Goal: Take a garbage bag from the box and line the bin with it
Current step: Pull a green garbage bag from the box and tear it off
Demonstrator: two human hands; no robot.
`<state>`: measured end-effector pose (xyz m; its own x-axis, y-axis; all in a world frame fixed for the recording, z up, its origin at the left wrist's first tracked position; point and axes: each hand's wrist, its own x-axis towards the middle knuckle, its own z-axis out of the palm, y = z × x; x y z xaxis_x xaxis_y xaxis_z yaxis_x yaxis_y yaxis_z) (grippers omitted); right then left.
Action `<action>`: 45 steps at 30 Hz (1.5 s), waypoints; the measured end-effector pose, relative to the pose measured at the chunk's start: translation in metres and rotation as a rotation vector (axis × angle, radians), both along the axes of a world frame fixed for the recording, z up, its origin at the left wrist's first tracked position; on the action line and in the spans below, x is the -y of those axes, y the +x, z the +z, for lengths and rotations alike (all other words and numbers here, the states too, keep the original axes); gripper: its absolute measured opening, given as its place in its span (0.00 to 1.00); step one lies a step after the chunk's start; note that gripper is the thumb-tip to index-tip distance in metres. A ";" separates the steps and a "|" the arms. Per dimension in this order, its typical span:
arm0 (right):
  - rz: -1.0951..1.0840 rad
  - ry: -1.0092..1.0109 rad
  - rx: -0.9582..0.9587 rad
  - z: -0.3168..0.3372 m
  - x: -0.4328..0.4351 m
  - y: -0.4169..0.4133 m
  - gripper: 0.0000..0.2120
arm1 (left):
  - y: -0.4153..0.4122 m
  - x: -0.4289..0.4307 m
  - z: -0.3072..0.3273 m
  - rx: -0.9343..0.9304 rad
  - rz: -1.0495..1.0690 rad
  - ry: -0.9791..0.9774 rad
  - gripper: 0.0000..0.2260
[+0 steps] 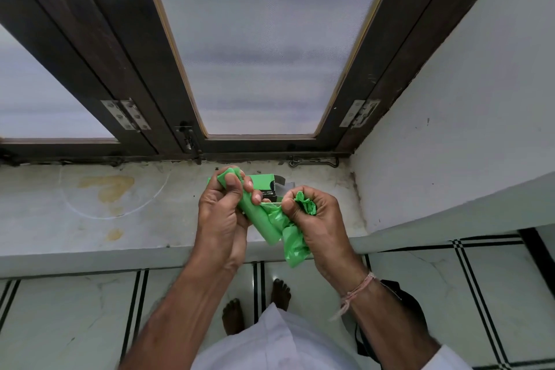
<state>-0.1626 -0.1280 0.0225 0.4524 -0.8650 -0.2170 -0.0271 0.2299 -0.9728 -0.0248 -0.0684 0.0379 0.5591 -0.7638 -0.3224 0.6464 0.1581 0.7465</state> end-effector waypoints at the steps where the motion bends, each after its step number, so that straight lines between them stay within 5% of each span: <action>1: -0.031 -0.001 -0.002 0.000 -0.002 0.000 0.05 | 0.001 0.000 -0.002 -0.027 0.005 -0.007 0.05; 6: -0.159 0.004 0.008 -0.005 -0.010 0.000 0.06 | 0.000 0.000 -0.008 -0.096 0.030 -0.004 0.04; 11: -0.134 0.342 0.324 -0.002 -0.013 0.010 0.07 | -0.005 0.005 -0.008 -0.142 0.023 -0.024 0.04; 15: -0.111 0.418 0.442 -0.004 -0.011 0.013 0.07 | -0.008 0.003 -0.005 -0.153 0.006 -0.039 0.04; 19: -0.038 0.352 0.281 -0.005 -0.012 0.015 0.09 | -0.010 0.001 -0.002 -0.092 -0.076 -0.017 0.04; 22: -0.199 0.305 0.021 -0.003 0.010 -0.012 0.12 | 0.021 -0.010 -0.009 -0.011 -0.011 0.092 0.13; 24: -0.252 0.274 0.018 0.001 0.031 -0.030 0.12 | 0.037 -0.018 -0.019 -0.001 0.053 0.116 0.13; 29: -0.018 0.024 -0.094 0.008 0.024 -0.011 0.08 | 0.017 -0.005 -0.027 -0.121 0.045 0.085 0.09; 34: 0.339 -0.194 -0.363 -0.002 0.001 -0.008 0.24 | 0.016 0.004 -0.023 -0.187 0.053 0.016 0.05; 36: 0.350 -0.258 -0.344 -0.005 -0.008 -0.003 0.28 | 0.011 0.008 -0.021 -0.206 0.065 0.038 0.05; 41: 0.104 -0.219 -0.196 -0.009 -0.008 0.001 0.15 | 0.011 0.009 -0.022 -0.200 0.061 0.104 0.05; 45: 0.013 -0.047 -0.037 -0.004 0.000 -0.012 0.10 | 0.017 0.002 -0.033 0.105 -0.124 0.249 0.13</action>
<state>-0.1742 -0.1279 0.0185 0.4562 -0.8688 -0.1926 -0.0657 0.1829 -0.9809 -0.0075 -0.0706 0.0051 0.5069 -0.7331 -0.4535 0.5664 -0.1133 0.8163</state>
